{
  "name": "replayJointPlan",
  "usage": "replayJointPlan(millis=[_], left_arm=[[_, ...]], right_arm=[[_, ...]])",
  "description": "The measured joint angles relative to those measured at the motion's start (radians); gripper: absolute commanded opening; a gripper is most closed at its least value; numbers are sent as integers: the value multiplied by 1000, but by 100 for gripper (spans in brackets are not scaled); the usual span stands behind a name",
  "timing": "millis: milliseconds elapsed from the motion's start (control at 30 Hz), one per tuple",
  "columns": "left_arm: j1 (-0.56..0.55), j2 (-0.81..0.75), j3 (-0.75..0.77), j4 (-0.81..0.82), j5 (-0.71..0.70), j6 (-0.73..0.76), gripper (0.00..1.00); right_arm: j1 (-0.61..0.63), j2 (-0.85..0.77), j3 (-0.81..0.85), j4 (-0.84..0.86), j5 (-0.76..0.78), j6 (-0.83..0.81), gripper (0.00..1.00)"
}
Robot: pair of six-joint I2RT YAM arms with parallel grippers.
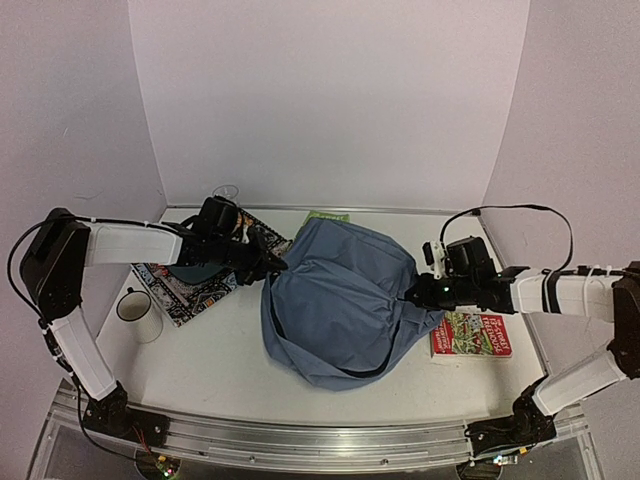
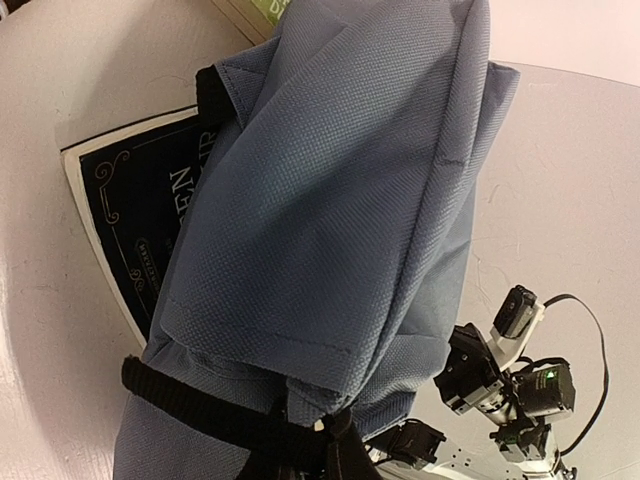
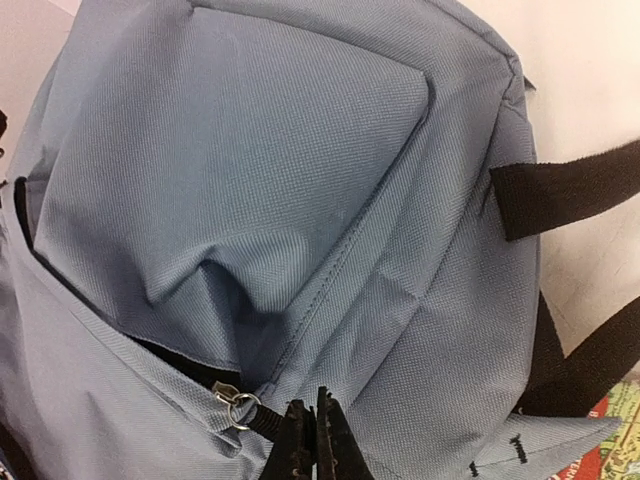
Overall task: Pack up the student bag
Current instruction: Zip the lower front pocket of the student bag, then pick up the largest pocket of the bag from the student bag.
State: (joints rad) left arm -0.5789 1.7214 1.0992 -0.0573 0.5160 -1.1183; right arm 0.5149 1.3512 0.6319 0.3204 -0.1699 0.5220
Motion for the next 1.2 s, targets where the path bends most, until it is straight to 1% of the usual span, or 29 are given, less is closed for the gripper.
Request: replayJointPlan(millis=[100, 233, 367, 467, 533, 567, 633, 700, 767, 833, 1000, 1067, 1200], left_arm=[[0, 0, -1, 7, 3, 10, 0], [-3, 0, -1, 15, 5, 48, 0], [-31, 0, -1, 48, -8, 81, 0], [-77, 0, -1, 88, -36, 95, 0], [-111, 0, -1, 115, -62, 97, 3], [-127, 0, -1, 127, -78, 97, 4], [-155, 1, 0, 150, -110, 94, 8], [-169, 7, 1, 175, -136, 89, 13], [-173, 21, 2, 194, -147, 81, 15], [-173, 40, 2, 201, -161, 77, 17], [-173, 68, 2, 222, -177, 75, 17], [-173, 81, 2, 234, -177, 73, 16], [-173, 110, 2, 258, -176, 61, 10]], right_arm=[[-9, 5, 7, -4, -27, 5, 0], [-19, 5, 80, -68, -13, -24, 0], [-41, 33, 233, -167, 26, -95, 0], [-74, 98, 363, -217, 61, -153, 0], [-99, 150, 439, -243, 86, -189, 1], [-107, 173, 468, -252, 95, -206, 4], [-121, 224, 530, -276, 110, -246, 12], [-126, 268, 583, -295, 111, -283, 23], [-128, 292, 618, -301, 102, -317, 34], [-129, 291, 625, -307, 79, -336, 41], [-94, 251, 599, -348, 38, -343, 47], [-54, 207, 570, -361, 27, -333, 47], [62, 126, 535, -353, -13, -284, 47]])
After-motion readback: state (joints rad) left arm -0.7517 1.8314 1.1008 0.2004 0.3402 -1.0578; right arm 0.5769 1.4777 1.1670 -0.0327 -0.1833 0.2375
